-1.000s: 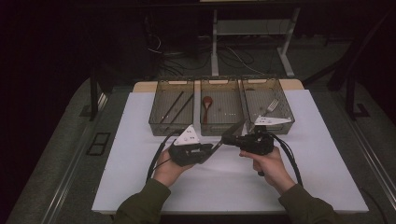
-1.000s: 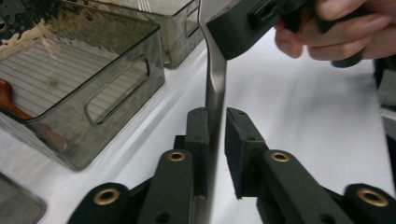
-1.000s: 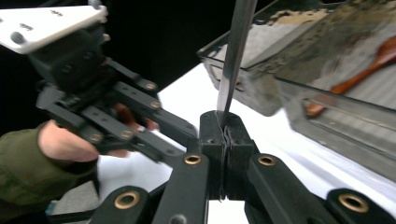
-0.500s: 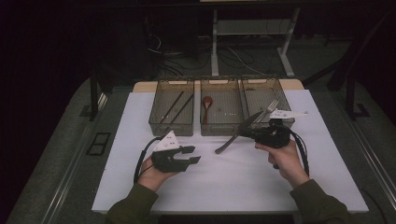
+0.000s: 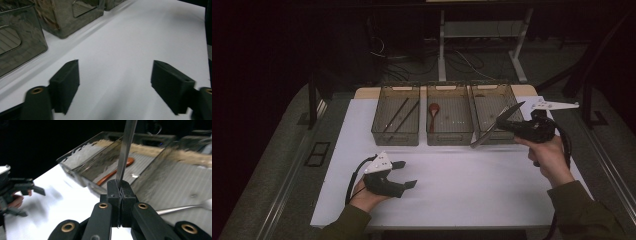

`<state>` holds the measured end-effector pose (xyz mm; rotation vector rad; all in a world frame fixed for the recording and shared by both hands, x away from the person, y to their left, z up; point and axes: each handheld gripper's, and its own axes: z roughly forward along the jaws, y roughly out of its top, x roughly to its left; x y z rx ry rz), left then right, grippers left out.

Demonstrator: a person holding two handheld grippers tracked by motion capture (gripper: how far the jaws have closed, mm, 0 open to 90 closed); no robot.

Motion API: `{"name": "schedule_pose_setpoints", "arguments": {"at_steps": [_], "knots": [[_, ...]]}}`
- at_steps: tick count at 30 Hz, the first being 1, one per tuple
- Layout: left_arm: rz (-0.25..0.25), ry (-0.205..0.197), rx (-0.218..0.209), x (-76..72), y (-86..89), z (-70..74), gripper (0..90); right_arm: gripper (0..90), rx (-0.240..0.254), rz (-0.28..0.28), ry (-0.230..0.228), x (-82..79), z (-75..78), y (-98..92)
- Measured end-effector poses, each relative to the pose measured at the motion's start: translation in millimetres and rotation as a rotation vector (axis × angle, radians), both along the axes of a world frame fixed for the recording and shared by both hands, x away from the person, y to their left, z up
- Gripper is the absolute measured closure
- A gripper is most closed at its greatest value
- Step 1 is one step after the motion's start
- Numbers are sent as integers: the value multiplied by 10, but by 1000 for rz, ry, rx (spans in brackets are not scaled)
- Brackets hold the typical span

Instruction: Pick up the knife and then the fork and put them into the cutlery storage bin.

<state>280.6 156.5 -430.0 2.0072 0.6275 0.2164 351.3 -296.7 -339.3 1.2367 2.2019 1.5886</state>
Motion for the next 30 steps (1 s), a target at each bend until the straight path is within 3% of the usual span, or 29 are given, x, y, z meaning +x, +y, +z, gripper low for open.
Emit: {"name": "schedule_pose_setpoints", "arguments": {"at_steps": [9, 15, 20, 25, 30], "knots": [[10, -1, 25, -6, -23, -30, 3, 878, -18, -83, -47, 111, 320, -340], [10, -1, 21, -1, -26, -28, 0, 878, -69, -142, -54, 238, 420, -491], [17, 4, 17, 7, -9, -25, 0, 878, -131, -187, -42, 358, 418, -573], [12, -2, 17, 6, -3, -19, 0, 877, -224, -204, 9, 483, 313, -615], [7, 0, 24, 6, -5, -18, 0, 877, -285, -211, 57, 542, 218, -649]]}}
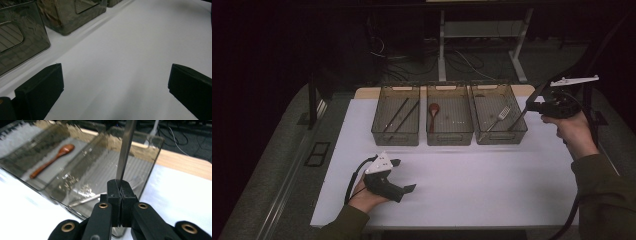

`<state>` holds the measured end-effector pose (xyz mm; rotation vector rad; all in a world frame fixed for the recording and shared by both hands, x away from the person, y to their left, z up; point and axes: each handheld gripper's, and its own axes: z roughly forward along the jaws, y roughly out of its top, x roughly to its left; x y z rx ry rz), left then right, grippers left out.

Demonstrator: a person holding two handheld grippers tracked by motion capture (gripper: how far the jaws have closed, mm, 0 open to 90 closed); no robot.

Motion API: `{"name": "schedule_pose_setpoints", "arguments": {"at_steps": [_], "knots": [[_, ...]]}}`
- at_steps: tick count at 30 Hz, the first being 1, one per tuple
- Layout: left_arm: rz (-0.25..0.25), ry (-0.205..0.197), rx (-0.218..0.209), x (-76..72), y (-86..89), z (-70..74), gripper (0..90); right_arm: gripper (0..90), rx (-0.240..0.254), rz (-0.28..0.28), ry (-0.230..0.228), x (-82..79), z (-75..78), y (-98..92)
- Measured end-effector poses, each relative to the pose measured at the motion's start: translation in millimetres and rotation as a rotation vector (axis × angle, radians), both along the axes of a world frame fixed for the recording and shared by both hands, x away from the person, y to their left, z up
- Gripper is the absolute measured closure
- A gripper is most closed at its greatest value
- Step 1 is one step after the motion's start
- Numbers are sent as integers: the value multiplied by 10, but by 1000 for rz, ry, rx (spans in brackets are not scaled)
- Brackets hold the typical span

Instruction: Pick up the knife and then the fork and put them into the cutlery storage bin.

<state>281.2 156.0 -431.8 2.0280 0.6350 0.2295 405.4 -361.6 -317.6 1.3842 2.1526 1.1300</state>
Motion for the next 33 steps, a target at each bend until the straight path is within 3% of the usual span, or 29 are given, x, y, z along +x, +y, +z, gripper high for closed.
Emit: {"name": "schedule_pose_setpoints", "arguments": {"at_steps": [10, 25, 33], "knots": [[-2, 2, 1, 2, -2, -2, 0, 877, -98, -8, 80, 58, -101, -46], [-10, 4, -8, 9, -11, -6, 0, 877, -71, -10, 22, 417, -233, 165], [-16, 1, -3, -4, -29, 2, 0, 877, -129, -8, 55, 695, -329, 407]]}}
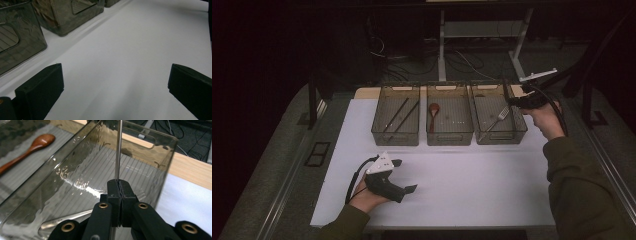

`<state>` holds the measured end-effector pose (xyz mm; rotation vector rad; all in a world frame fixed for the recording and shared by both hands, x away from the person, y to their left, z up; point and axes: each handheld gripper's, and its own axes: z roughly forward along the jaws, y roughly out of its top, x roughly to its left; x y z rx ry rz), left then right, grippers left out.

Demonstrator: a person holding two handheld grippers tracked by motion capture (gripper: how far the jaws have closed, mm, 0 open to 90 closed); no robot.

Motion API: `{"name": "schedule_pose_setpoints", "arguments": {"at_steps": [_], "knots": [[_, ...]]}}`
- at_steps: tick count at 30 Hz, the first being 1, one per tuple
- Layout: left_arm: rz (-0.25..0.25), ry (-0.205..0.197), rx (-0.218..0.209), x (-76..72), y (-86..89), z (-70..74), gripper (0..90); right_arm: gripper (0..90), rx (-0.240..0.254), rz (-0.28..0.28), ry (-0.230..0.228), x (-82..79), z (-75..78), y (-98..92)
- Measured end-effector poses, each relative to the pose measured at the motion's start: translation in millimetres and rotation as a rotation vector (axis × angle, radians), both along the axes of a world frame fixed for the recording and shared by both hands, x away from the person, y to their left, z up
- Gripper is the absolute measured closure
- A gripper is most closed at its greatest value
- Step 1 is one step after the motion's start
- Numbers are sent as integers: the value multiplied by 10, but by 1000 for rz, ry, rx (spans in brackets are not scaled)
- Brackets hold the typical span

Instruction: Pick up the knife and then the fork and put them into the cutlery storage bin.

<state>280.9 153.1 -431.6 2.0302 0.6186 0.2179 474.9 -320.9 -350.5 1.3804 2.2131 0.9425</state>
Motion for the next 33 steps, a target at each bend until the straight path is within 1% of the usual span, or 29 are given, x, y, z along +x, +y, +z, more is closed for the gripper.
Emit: {"name": "schedule_pose_setpoints", "arguments": {"at_steps": [3, 9, 12, 15, 16, 17, 20, 25, 29, 33], "knots": [[-1, 1, -6, 3, 4, 1, 0, 877, -34, 7, 22, 99, -71, 109], [-5, 2, -10, 4, 5, 10, 0, 876, -72, 1, 73, 257, -271, 243], [-6, 3, -6, 8, 8, 7, 0, 876, -109, -1, 102, 305, -368, 321], [-7, 4, -7, 9, 8, 7, 0, 871, -118, 0, 117, 321, -431, 369], [-7, 4, -6, 10, 8, 7, 0, 883, -111, 1, 127, 322, -445, 379], [-7, 5, -5, 11, 8, 6, 0, 882, -106, -2, 123, 320, -446, 379], [-8, 5, -3, 12, 5, 6, 0, 868, -66, -5, 112, 307, -416, 354], [-7, 2, -1, 12, 4, 3, 0, 782, 11, 12, 92, 242, -325, 302], [-6, 1, 1, 14, 2, -2, 0, 669, 57, 51, 55, 145, -237, 288], [0, -2, 2, 16, 7, 2, 0, 518, 98, 79, 25, 37, -174, 270]]}}
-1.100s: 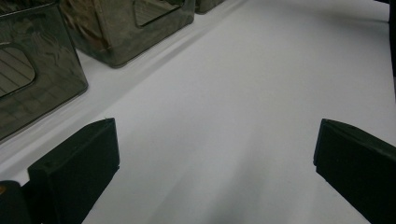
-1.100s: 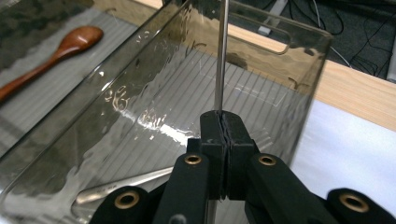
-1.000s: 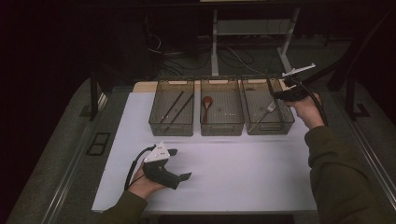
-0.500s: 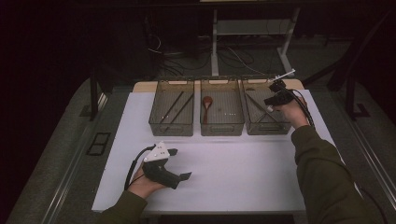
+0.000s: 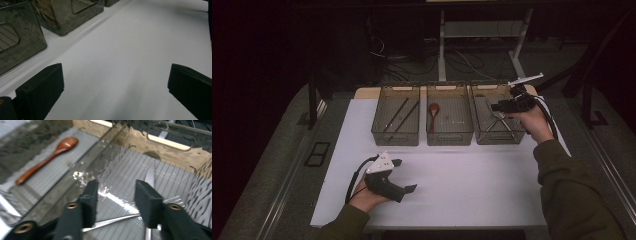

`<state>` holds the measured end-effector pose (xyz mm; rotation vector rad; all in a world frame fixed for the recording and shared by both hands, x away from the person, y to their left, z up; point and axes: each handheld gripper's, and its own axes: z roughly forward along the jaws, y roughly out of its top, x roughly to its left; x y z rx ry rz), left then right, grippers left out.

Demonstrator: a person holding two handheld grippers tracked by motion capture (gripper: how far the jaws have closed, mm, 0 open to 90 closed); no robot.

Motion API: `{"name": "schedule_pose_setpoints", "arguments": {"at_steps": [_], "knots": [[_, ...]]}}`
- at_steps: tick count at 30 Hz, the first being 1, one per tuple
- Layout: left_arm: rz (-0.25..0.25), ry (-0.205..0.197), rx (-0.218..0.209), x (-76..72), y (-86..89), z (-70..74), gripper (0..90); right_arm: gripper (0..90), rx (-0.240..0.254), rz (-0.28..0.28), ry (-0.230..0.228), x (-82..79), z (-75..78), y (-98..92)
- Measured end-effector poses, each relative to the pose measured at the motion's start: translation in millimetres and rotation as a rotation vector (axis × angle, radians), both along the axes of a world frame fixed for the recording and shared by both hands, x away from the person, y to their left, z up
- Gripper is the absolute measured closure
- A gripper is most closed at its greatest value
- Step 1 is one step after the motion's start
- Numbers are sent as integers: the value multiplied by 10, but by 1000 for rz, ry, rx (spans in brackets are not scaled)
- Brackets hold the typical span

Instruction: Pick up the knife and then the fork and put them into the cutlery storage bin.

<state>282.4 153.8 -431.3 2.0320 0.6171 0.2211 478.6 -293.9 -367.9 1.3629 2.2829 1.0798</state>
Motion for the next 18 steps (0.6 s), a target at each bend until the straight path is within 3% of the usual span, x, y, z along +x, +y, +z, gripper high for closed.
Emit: {"name": "schedule_pose_setpoints", "arguments": {"at_steps": [4, 7, 18], "knots": [[9, 2, -1, 3, 5, -2, 0, 391, 45, 8, -48, -128, 54, -37], [12, 3, -4, 13, 18, 0, 0, 343, 57, 3, -81, -229, 79, -50], [17, 3, 2, 15, 39, -20, 0, 271, 99, 76, -167, -655, 13, -29]]}}
